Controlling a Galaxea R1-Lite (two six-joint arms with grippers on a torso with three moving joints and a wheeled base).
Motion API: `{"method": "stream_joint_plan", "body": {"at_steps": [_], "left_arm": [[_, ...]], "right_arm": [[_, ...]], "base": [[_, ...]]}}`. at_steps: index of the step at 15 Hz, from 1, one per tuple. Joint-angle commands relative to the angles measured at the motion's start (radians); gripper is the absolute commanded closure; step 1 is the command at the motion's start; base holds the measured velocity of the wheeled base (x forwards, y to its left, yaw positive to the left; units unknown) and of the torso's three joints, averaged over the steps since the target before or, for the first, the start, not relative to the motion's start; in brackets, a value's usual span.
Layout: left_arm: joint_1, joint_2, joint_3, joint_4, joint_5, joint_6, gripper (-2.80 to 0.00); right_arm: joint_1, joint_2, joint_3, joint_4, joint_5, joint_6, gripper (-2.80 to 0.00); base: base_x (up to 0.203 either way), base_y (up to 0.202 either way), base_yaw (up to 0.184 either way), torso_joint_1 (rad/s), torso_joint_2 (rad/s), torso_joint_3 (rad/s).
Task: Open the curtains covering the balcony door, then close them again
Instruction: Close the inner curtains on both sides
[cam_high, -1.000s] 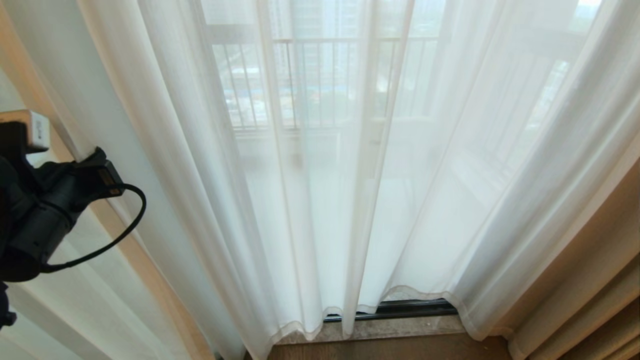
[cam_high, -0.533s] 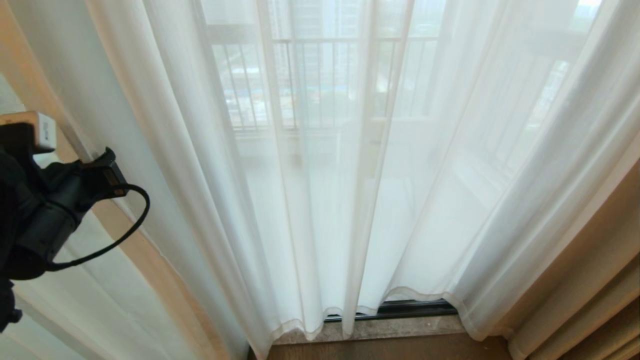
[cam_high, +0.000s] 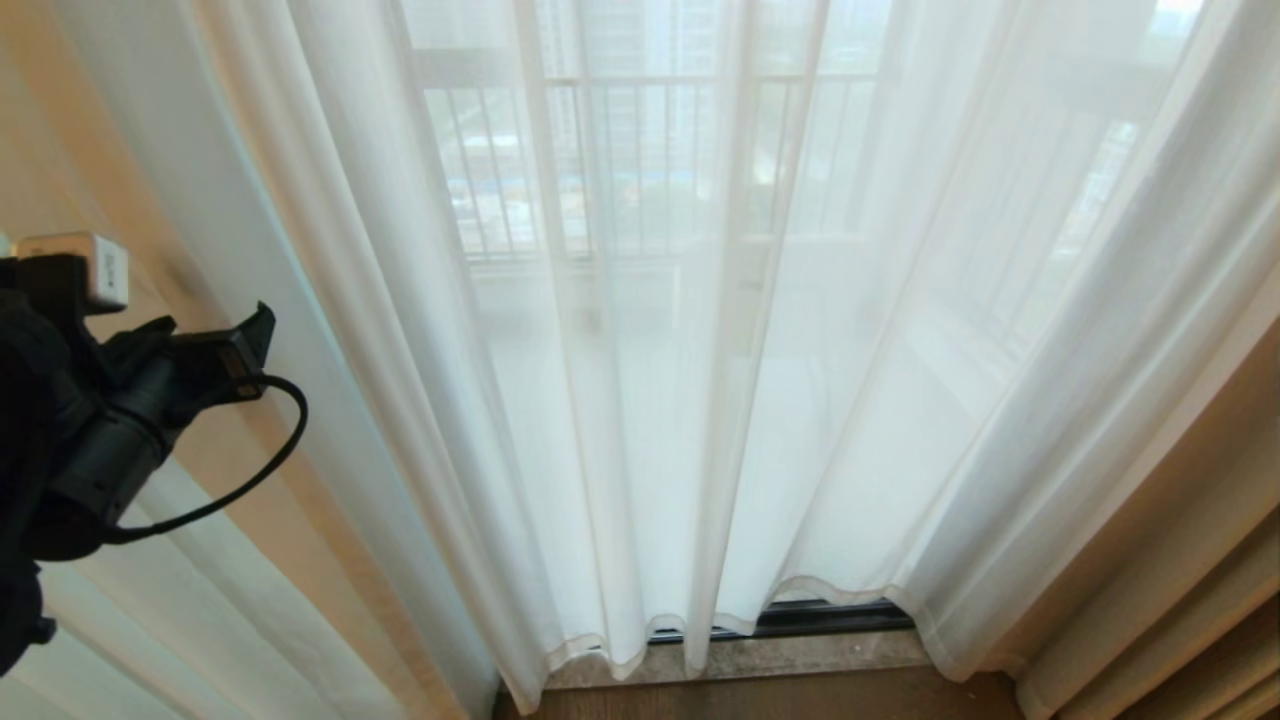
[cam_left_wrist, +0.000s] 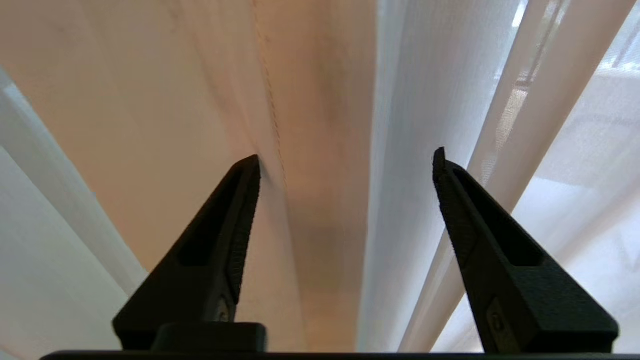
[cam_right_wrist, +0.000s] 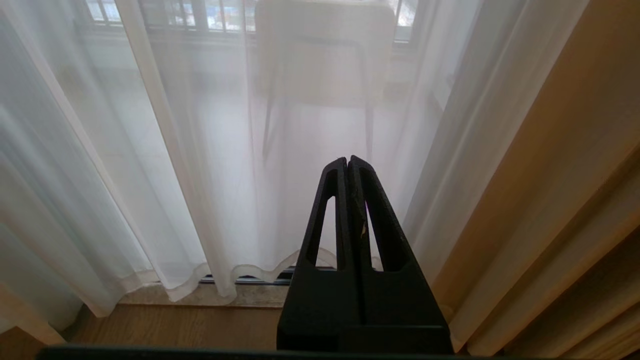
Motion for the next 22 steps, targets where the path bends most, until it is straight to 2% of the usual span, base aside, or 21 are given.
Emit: {"method": "stream_joint_plan", "body": {"at_steps": [1,3,7,21,22], "left_arm": [[-0.001,0.002,-0.001,-0.014,0.002,0.0,-2.8],[-0.004,0.005,0.009,-0.06,0.002,0.007,-2.8],[-0.003,-0.023,0.038,-0.07,0.006,0.009,-2.8],[0.002,-0.358,0.395,-0.059,0.012,0.009,-2.8],[0.002,-0.386,0.423,-0.058,0.011,0.009,0.0]], "right_arm": [[0.0,0.001,0.0,-0.001,0.001,-0.001,0.0],[0.0,0.001,0.0,-0.001,0.001,-0.001,0.0],[0.0,0.001,0.0,-0.001,0.001,-0.001,0.0],[0.0,0.001,0.0,-0.001,0.001,-0.001,0.0],[0.0,0.001,0.0,-0.001,0.001,-0.001,0.0]], "base": [[0.0,0.0,0.0,0.0,0.0,0.0],[0.0,0.0,0.0,0.0,0.0,0.0],[0.0,0.0,0.0,0.0,0.0,0.0],[0.0,0.0,0.0,0.0,0.0,0.0],[0.0,0.0,0.0,0.0,0.0,0.0]]}}
